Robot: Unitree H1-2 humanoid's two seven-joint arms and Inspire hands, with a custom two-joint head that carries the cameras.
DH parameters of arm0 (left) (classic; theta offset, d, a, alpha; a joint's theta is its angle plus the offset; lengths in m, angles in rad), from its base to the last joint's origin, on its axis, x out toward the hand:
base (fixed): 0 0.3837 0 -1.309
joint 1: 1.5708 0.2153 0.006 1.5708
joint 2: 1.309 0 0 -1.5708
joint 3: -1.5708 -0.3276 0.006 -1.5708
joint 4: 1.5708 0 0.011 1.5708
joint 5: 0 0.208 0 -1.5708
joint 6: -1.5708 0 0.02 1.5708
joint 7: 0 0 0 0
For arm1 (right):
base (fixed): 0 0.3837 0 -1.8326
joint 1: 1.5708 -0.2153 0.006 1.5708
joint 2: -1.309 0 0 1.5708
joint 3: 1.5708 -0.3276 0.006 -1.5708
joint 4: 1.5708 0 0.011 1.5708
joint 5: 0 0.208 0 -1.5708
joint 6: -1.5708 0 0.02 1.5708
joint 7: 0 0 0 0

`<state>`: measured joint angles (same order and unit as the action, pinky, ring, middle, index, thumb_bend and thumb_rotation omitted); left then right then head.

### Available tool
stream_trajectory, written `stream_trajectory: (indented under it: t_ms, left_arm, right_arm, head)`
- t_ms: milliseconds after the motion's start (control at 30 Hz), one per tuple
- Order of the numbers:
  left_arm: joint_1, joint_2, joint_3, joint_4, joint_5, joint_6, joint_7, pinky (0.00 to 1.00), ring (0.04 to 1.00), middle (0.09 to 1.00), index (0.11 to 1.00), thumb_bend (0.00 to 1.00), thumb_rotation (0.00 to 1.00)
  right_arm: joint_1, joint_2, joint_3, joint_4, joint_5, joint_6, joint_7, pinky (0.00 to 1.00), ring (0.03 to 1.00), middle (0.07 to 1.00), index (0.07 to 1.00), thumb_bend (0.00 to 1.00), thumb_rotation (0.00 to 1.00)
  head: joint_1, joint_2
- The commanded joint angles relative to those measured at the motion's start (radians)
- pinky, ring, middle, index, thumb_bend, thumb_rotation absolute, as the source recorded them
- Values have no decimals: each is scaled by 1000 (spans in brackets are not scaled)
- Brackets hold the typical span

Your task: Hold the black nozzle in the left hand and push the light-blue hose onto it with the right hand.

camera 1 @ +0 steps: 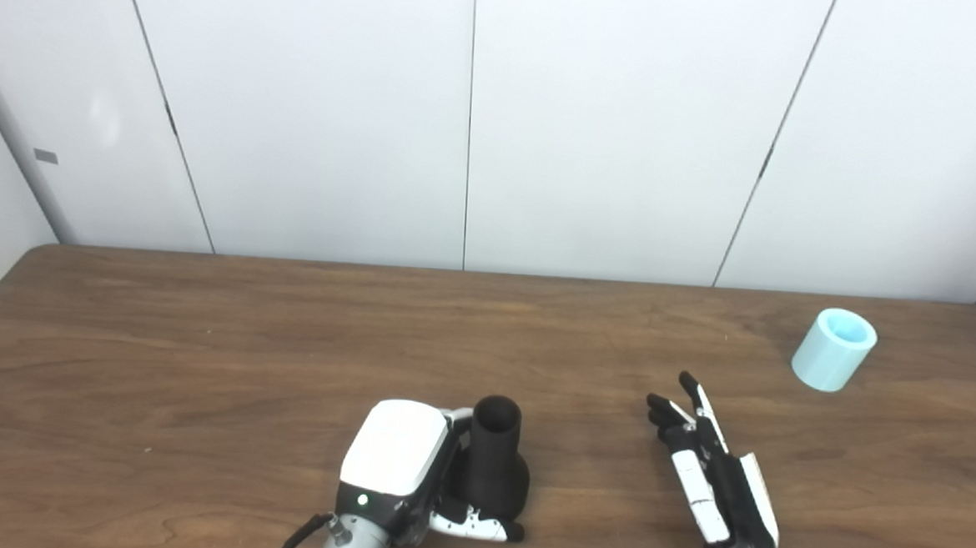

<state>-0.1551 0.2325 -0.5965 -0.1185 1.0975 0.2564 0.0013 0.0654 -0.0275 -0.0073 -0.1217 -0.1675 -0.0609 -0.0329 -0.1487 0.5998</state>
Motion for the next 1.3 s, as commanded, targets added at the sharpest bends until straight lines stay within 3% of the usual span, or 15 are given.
stream_trajectory:
  t_ms: [0, 33, 133, 267, 533, 600, 733, 833, 900, 1033, 1267]
  left_arm:
    - [66, 2, -66, 86, -18, -31, -125, 479, 454, 544, 445, 498, 0]
    - [65, 3, -66, 87, -18, -32, -126, 482, 454, 544, 446, 498, 0]
    - [64, 9, -62, 78, -26, -29, -143, 486, 456, 542, 450, 498, 0]
    - [66, 19, -55, 73, -43, -32, -149, 489, 456, 542, 448, 498, 0]
    - [75, 23, -39, 86, -90, -31, -160, 517, 474, 539, 452, 498, 0]
    - [77, 25, -36, 92, -93, -35, -158, 539, 480, 541, 444, 498, 0]
    - [80, 36, -27, 82, -108, -33, -181, 506, 480, 534, 462, 499, 0]
    - [84, 42, -16, 77, -121, -36, -186, 526, 475, 544, 452, 498, 0]
    - [87, 46, -10, 78, -125, -43, -178, 484, 456, 514, 478, 502, 0]
    - [91, 51, -7, 77, -129, -45, -177, 393, 406, 457, 506, 503, 0]
    - [91, 56, -11, 65, -125, -34, -192, 395, 412, 465, 503, 504, 0]
  right_arm:
    - [-30, -33, -32, -45, 20, 16, -2, 752, 830, 842, 916, 497, 638]
    - [-39, -40, -41, -53, 31, 25, 2, 784, 839, 850, 917, 511, 526]
    - [-87, -88, -75, -86, 3, 63, -3, 821, 834, 846, 908, 580, 395]
    - [-169, -177, -112, -136, -31, 155, 7, 860, 862, 844, 882, 674, 285]
    - [-332, -412, -144, -88, -121, 288, 58, 827, 862, 862, 841, 790, 126]
    - [-368, -486, -122, -55, -181, 319, 80, 843, 852, 848, 838, 791, 119]
    - [-426, -622, -57, 24, -296, 318, 130, 825, 859, 855, 847, 824, 154]
    - [-468, -689, -13, 83, -356, 295, 149, 823, 869, 863, 849, 868, 161]
    - [-497, -724, 19, 118, -391, 291, 169, 837, 901, 884, 864, 880, 164]
    - [-563, -780, 89, 186, -457, 329, 253, 959, 989, 933, 898, 890, 192]
    - [-645, -776, 164, 286, -527, 359, 316, 923, 962, 919, 880, 964, 215]
  head:
    - [-13, 7]
    - [-19, 9]
    - [-49, 18]
    - [-112, 22]
    - [-180, 41]
    - [-200, 51]
    - [-218, 62]
    - [-232, 68]
    - [-239, 69]
    - [-242, 73]
    - [-239, 78]
